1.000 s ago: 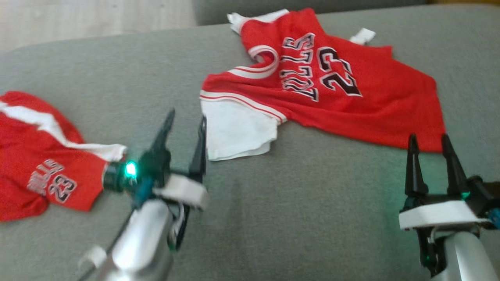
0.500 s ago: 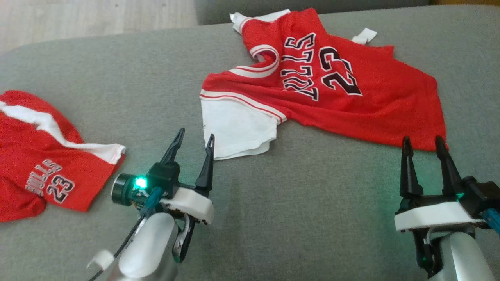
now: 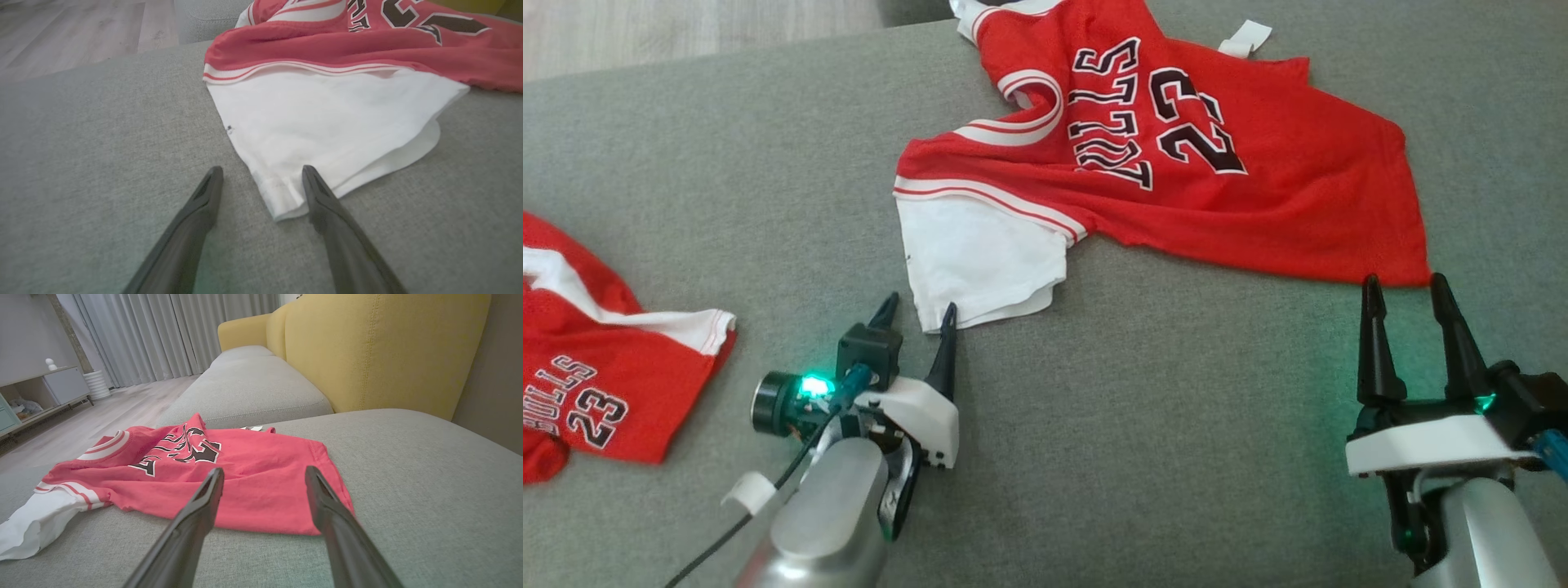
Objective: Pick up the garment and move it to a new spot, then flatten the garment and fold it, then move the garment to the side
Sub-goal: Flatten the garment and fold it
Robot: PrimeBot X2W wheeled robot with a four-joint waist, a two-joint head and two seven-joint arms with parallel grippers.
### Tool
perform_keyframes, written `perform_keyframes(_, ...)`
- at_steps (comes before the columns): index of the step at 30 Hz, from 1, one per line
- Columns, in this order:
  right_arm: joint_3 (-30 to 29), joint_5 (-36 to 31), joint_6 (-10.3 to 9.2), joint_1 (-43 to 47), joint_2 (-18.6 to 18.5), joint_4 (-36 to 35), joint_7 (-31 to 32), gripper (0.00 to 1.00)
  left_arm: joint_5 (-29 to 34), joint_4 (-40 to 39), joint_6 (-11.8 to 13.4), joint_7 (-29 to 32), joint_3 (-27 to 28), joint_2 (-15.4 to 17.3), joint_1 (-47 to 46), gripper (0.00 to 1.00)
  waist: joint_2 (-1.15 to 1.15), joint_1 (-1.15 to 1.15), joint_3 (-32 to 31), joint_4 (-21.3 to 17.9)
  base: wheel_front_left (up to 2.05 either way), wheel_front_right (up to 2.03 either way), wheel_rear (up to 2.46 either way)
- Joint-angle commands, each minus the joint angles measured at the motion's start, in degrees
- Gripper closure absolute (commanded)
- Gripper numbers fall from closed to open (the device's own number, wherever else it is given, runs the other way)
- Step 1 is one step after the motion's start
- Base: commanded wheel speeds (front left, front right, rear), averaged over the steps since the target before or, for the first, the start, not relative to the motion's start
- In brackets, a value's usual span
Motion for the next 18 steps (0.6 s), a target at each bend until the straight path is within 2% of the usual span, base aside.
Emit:
perform_keyframes(1, 1.3, 0.3, -0.04, -1.9, -0.3, -1.8, -0.4, 0.0, -0.4, -0.5, 0.3, -0.4, 1.6, 0.5, -2.4, 0.0, 0.0, 0.0, 0.2, -0.2, 0.0, 0.0, 0.0)
perform_keyframes(7, 1.5, 0.5, -0.04, -2.0, -0.3, -1.8, -0.4, 0.0, -0.8, 1.5, -0.2, 0.7, 1.0, 0.5, -3.2, 0.0, 0.0, 0.0, 0.6, -0.6, 0.0, 0.0, 0.0)
perform_keyframes(8, 1.5, 0.5, -0.04, -2.1, -0.3, -1.8, -0.4, 0.0, -1.0, 1.9, -0.6, 1.2, 0.8, 0.5, -3.3, 0.08, 0.0, 0.0, 0.6, -0.6, 0.0, 0.0, 0.0)
perform_keyframes(9, 1.5, 0.6, -0.04, -2.1, -0.3, -1.7, -0.4, 0.0, -1.1, 2.3, -0.9, 1.5, 0.6, 0.4, -3.4, 0.73, 0.0, 0.0, 0.7, -0.6, 0.0, 0.0, 0.0)
perform_keyframes(10, 1.4, 0.6, -0.04, -2.1, -0.3, -1.6, -0.4, 0.0, -1.2, 2.5, -1.2, 1.7, 0.4, 0.4, -3.5, 1.0, 0.0, 0.0, 0.6, -0.6, 0.0, 0.0, 0.0)
perform_keyframes(18, -3.8, -2.2, -0.04, -2.7, -0.3, 4.0, -0.4, 0.0, -3.4, -0.6, -2.3, -4.7, 0.7, 0.1, -3.2, 1.0, 0.0, 0.0, -1.5, 0.8, 0.0, 0.0, 0.0)
